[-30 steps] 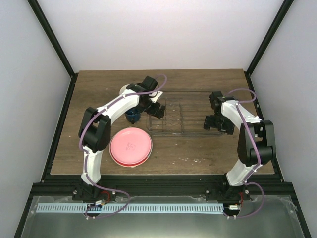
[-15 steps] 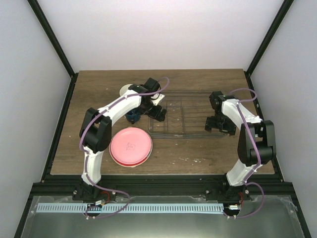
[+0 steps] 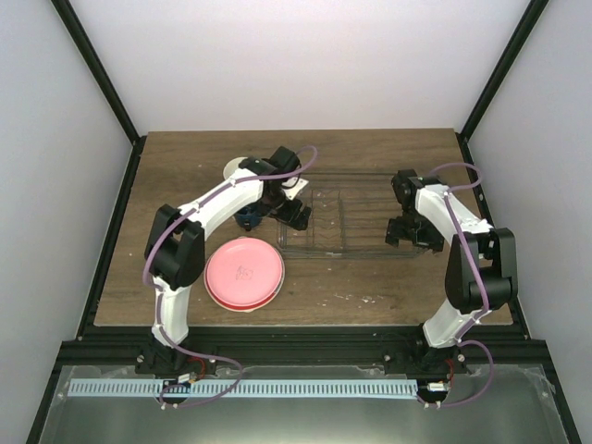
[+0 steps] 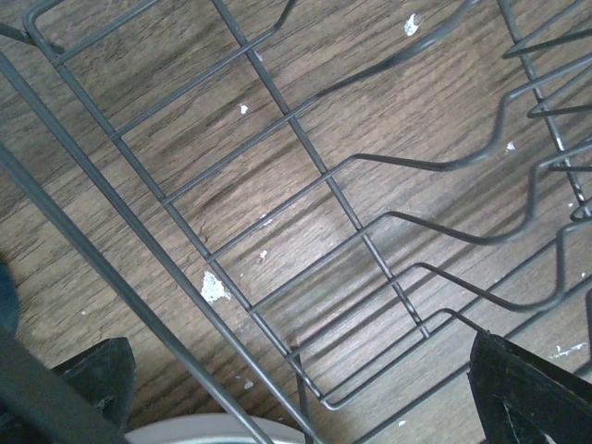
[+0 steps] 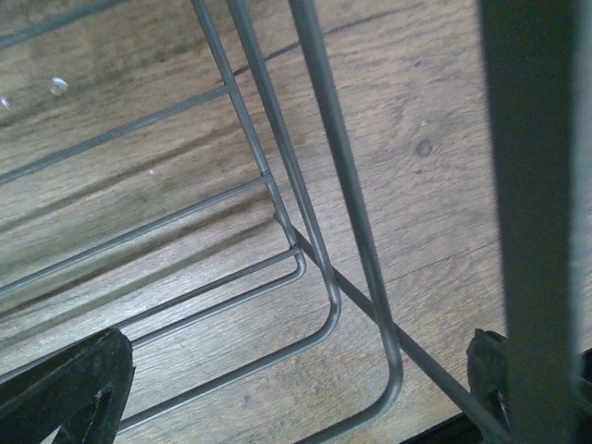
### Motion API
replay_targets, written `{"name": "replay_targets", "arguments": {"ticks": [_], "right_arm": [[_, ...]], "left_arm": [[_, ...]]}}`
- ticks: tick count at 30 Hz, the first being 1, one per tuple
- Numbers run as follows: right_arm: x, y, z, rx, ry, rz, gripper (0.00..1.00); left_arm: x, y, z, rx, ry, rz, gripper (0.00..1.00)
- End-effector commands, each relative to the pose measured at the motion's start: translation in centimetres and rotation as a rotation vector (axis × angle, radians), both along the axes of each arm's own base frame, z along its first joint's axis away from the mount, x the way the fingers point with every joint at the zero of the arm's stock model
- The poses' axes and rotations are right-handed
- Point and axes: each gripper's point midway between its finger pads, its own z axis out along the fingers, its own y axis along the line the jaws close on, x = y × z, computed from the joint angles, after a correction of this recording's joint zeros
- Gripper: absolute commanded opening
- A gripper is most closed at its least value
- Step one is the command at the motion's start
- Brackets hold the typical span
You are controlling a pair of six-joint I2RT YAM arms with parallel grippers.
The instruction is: Load the mixed dishes into the dish rack
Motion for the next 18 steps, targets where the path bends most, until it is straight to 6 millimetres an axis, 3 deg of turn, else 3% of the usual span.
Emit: {"name": "replay_targets", "arguments": {"ticks": [1, 6, 9, 13, 14, 18], "right_arm": [[1.7, -0.2, 2.3, -0.032, -0.067, 0.018, 1.00], [3.2, -0.2, 4.5, -0.039, -0.110, 0.039, 1.00], [4.5, 0.2, 6.9, -0.023, -0.165, 0.051, 1.00], [6.4, 1.1, 10.6, 0.022, -0.269, 0.098, 1.00], [6.8, 1.2, 11.5, 0.024, -0.294, 0.105, 1.00], [8.0, 1.2, 14.3, 0.013, -0.364, 0.138, 1.00]], "left_arm": [[-0.9, -0.1, 2.4, -0.027, -0.022, -0.001, 1.00], [-0.9, 0.1, 3.6, -0.025, -0.031, 0.014, 1.00], [-0.4, 0.7, 4.7, -0.004, -0.068, 0.031, 1.00], [0.9, 1.9, 6.6, 0.028, -0.139, 0.065, 1.00], [1.7, 2.1, 7.9, 0.021, -0.174, 0.077, 1.00], [4.4, 4.6, 10.1, 0.051, -0.252, 0.155, 1.00]]}}
